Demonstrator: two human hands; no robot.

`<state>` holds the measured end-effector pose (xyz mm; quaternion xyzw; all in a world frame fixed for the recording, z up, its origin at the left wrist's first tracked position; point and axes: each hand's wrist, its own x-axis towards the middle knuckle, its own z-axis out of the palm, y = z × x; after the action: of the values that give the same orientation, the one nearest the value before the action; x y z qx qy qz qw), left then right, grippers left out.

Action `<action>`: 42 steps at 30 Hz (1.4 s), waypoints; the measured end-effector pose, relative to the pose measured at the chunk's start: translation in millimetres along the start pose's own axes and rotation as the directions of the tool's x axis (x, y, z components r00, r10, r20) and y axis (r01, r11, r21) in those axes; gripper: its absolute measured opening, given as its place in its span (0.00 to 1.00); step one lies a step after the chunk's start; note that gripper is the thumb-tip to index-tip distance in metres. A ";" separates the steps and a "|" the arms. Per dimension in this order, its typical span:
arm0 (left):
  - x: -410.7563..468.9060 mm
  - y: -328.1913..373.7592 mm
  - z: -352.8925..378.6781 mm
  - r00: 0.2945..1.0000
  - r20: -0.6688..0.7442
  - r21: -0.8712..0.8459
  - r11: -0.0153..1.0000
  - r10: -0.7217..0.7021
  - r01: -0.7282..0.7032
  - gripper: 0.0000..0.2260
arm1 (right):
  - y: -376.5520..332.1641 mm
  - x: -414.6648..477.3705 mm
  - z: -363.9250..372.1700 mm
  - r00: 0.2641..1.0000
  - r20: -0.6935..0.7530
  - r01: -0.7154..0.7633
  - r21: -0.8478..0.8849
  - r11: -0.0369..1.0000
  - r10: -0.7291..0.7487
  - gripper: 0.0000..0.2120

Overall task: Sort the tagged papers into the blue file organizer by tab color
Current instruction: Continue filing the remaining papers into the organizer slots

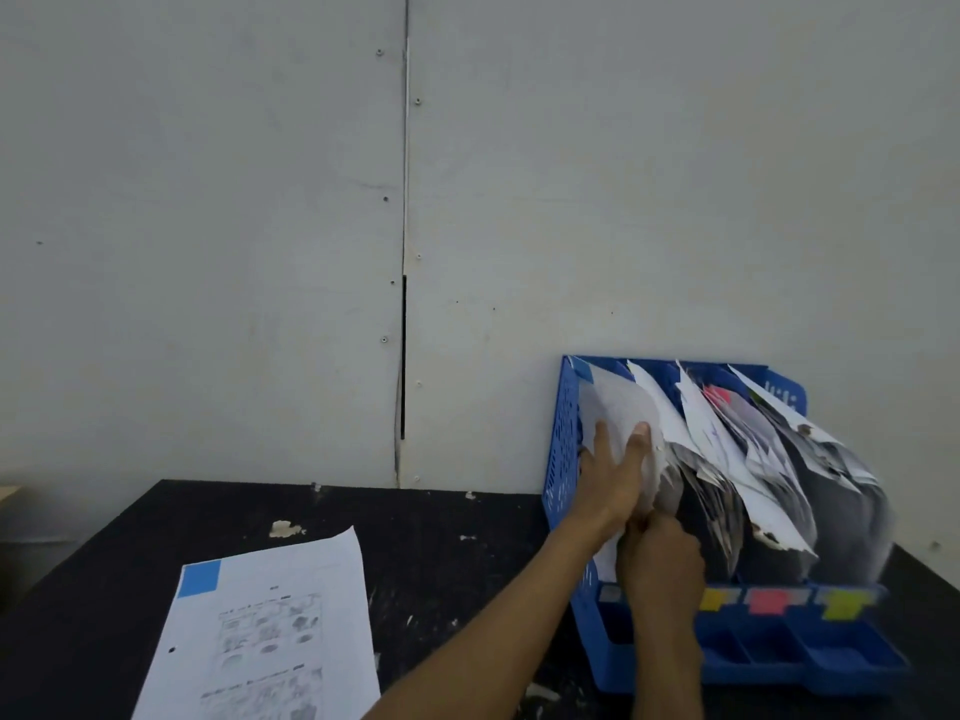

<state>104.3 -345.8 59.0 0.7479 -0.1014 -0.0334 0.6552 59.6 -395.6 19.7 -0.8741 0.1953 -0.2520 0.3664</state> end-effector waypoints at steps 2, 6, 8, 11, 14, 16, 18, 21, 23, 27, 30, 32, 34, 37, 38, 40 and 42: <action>2.4 2.5 3.2 0.999 -0.027 -0.004 0.999 0.046 -0.046 0.53 | 0.4 -1.1 5.5 0.999 -0.047 0.016 -0.053 0.998 -0.019 0.12; 2.3 7.1 7.9 0.990 -0.052 0.039 0.990 0.134 -0.132 0.43 | -1.5 -7.7 11.4 1.000 0.022 -0.005 -0.240 0.971 0.010 0.06; 5.1 5.5 7.5 0.996 -0.023 0.063 0.994 0.086 -0.085 0.43 | -0.7 -6.2 12.0 1.000 0.002 -0.019 -0.195 0.981 0.020 0.06; 2.6 5.4 5.7 0.999 -0.029 0.048 0.998 0.035 -0.034 0.42 | -1.1 -3.3 12.7 0.982 -0.186 0.039 -0.006 0.999 -0.039 0.04; -3.2 7.5 3.1 0.995 -0.056 0.017 0.997 0.082 -0.081 0.54 | -0.6 0.0 13.0 0.937 -0.337 0.151 0.154 0.977 -0.091 0.11; -2.8 6.4 3.3 0.995 -0.037 0.031 0.995 0.095 -0.094 0.58 | 1.5 2.7 13.4 0.941 -0.324 0.161 0.161 0.974 -0.102 0.14; -2.8 4.9 4.1 0.992 -0.003 0.035 0.992 0.123 -0.123 0.56 | -2.5 2.1 8.4 0.928 -0.352 0.180 0.148 0.973 -0.118 0.15; -4.2 4.4 4.1 0.982 0.004 0.003 0.982 0.189 -0.189 0.49 | -12.2 0.6 -2.2 0.854 -0.491 0.247 0.091 0.965 -0.172 0.13; -6.1 5.1 2.8 0.980 0.013 0.006 0.980 0.201 -0.201 0.45 | -10.3 -1.0 -1.4 0.881 -0.437 0.218 0.038 0.975 -0.179 0.11; -9.9 -0.9 4.9 0.989 0.062 0.064 0.988 0.135 -0.139 0.43 | 9.0 -3.9 16.1 0.967 -0.233 0.095 -0.051 0.994 -0.105 0.06; -10.1 -2.8 4.6 0.988 0.076 0.071 0.988 0.131 -0.136 0.42 | 11.1 1.0 15.5 0.961 -0.255 0.123 0.041 0.992 -0.108 0.09; -7.9 -0.1 3.0 0.989 0.076 0.078 0.988 0.128 -0.134 0.35 | 10.7 2.5 13.9 0.960 -0.260 0.136 0.113 0.984 -0.103 0.11; -7.1 1.7 2.1 0.991 0.068 0.084 0.989 0.118 -0.124 0.25 | 13.5 2.8 14.9 0.972 -0.221 0.111 0.107 0.988 -0.086 0.14; -8.7 -4.9 4.0 0.981 0.085 0.075 0.981 0.172 -0.179 0.20 | 13.6 1.9 15.1 0.996 -0.093 -0.012 -0.010 1.000 0.011 0.15; -9.5 -9.9 5.1 0.971 0.088 0.072 0.971 0.224 -0.230 0.20 | 11.9 0.3 13.9 0.997 -0.066 -0.046 -0.045 0.998 0.043 0.16; -10.3 -18.9 7.3 0.950 0.107 0.060 0.951 0.295 -0.302 0.21 | 8.9 -2.7 10.8 0.997 -0.054 -0.060 -0.078 0.995 0.056 0.17; -12.7 -21.7 8.1 0.944 0.135 0.048 0.950 0.301 -0.310 0.21 | 7.6 -4.8 11.0 0.998 -0.047 -0.049 -0.076 0.996 0.045 0.13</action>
<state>92.8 -348.6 35.4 0.7415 -0.2584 0.0249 0.6187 61.0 -392.0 6.0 -0.8769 0.2336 -0.2554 0.3335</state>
